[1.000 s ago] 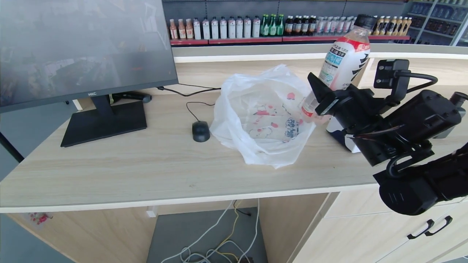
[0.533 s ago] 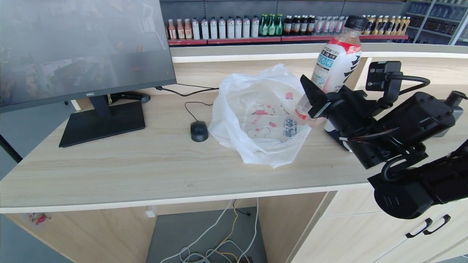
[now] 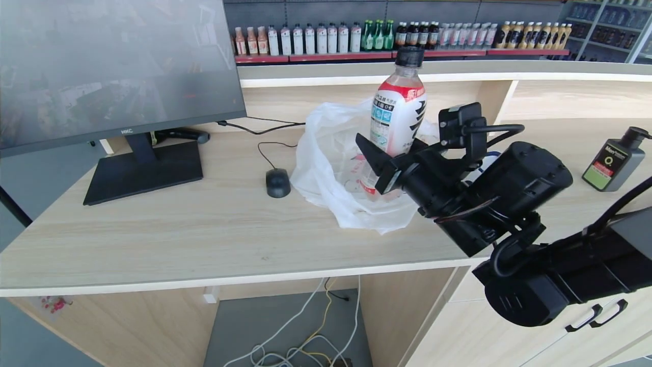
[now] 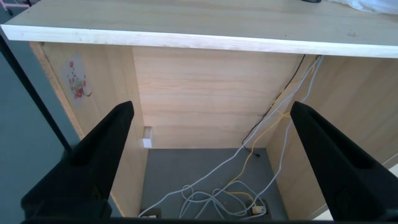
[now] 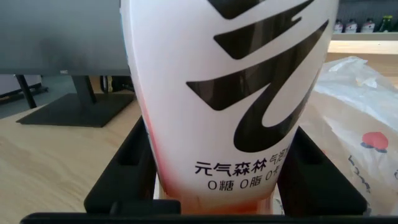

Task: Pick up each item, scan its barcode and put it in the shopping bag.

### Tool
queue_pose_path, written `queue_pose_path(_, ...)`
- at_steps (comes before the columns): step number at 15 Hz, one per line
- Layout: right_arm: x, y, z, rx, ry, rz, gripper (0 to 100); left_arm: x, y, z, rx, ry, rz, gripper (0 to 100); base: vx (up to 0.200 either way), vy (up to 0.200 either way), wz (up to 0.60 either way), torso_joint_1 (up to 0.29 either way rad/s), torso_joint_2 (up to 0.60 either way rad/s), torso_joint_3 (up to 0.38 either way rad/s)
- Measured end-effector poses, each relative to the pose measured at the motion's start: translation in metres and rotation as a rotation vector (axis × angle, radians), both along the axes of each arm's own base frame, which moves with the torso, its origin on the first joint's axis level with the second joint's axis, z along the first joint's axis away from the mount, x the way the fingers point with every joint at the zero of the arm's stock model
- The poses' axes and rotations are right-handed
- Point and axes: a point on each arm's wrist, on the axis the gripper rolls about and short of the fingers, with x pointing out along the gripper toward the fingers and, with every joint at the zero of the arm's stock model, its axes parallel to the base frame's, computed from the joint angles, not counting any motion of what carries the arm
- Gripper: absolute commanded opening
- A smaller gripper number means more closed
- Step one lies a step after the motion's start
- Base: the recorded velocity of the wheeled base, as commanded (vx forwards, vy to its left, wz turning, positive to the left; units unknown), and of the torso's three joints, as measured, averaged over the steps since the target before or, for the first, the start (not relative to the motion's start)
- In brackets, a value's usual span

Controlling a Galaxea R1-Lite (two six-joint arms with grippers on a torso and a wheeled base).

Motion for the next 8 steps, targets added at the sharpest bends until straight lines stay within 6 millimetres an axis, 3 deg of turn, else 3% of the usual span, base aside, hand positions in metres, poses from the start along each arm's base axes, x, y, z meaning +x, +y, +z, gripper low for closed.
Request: queue_pose_path(8, 0.039, 0.019, 0.026, 0.031, -0.009, -0.003, 0, 0.000, 0.000, 0.000, 0.000, 0.000, 0.000, 100, 0.000, 0.000, 0.00, 0.000, 0.00, 0.000)
